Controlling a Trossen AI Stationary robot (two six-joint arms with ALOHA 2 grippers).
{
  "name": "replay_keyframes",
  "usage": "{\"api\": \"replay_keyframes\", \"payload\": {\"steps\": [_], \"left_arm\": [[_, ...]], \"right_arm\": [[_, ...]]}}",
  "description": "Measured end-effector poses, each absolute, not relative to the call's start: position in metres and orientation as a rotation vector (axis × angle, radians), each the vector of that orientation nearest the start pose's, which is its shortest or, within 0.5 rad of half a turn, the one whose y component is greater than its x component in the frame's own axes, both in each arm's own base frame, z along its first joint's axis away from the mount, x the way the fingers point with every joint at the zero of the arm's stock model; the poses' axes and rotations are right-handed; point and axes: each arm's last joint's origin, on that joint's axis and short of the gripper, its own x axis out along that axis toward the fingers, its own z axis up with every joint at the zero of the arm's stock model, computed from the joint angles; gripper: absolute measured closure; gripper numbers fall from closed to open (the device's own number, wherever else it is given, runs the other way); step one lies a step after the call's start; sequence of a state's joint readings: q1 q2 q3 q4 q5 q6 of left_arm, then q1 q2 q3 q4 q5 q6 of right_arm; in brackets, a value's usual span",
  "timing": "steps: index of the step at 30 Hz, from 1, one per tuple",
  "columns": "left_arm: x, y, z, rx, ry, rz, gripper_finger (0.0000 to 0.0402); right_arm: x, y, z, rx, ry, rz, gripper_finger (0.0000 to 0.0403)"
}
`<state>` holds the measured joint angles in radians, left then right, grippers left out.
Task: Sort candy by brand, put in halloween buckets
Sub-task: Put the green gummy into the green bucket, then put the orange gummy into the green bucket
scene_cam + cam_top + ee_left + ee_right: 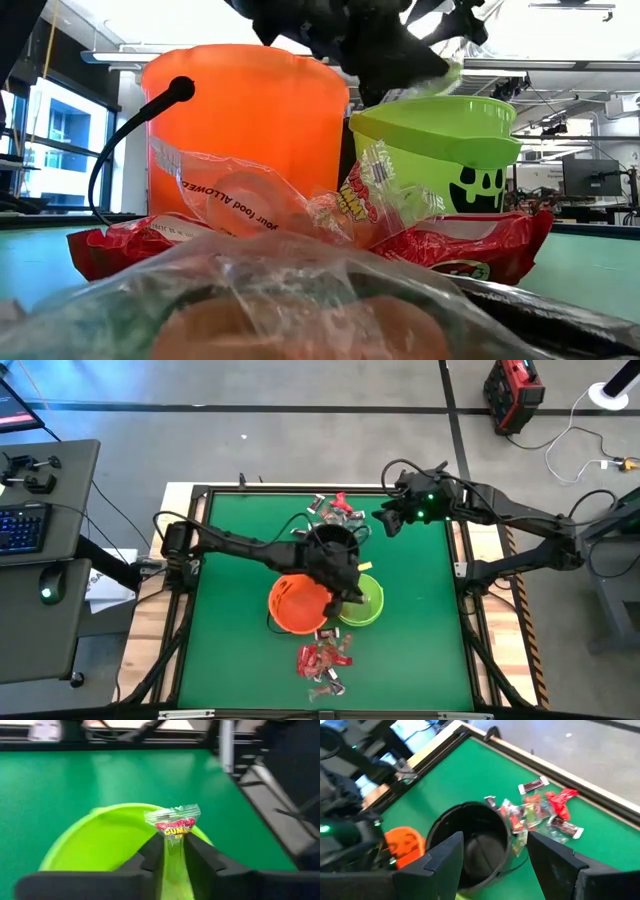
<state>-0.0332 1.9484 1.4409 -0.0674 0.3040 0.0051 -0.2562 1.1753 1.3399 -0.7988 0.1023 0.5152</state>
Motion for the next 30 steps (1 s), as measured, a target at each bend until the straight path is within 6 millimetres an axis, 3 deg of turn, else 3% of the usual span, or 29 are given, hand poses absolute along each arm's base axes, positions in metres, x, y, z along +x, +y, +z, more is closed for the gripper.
{"api": "replay_keyframes", "payload": {"steps": [8,11,15,23,30], "left_arm": [[0.439,-0.022,0.247,-0.111,0.689,-0.301,0.0205],[0.425,-0.024,0.267,-0.199,0.794,-0.358,0.0182],[0.391,-0.031,0.294,-0.248,0.878,-0.356,0.0181],[0.297,-0.056,0.344,-0.303,0.573,-0.377,0.0199],[0.23,-0.063,0.351,-0.398,0.392,-0.172,0.02]], "right_arm": [[0.207,-0.037,0.399,0.545,0.497,-0.456,0.019],[0.204,-0.025,0.397,0.621,0.513,-0.482,0.019],[0.207,0.004,0.393,0.739,0.562,-0.423,0.019],[0.233,0.098,0.364,0.895,0.689,-0.33,0.019],[0.263,0.202,0.285,1.241,1.002,-0.441,0.019]]}}
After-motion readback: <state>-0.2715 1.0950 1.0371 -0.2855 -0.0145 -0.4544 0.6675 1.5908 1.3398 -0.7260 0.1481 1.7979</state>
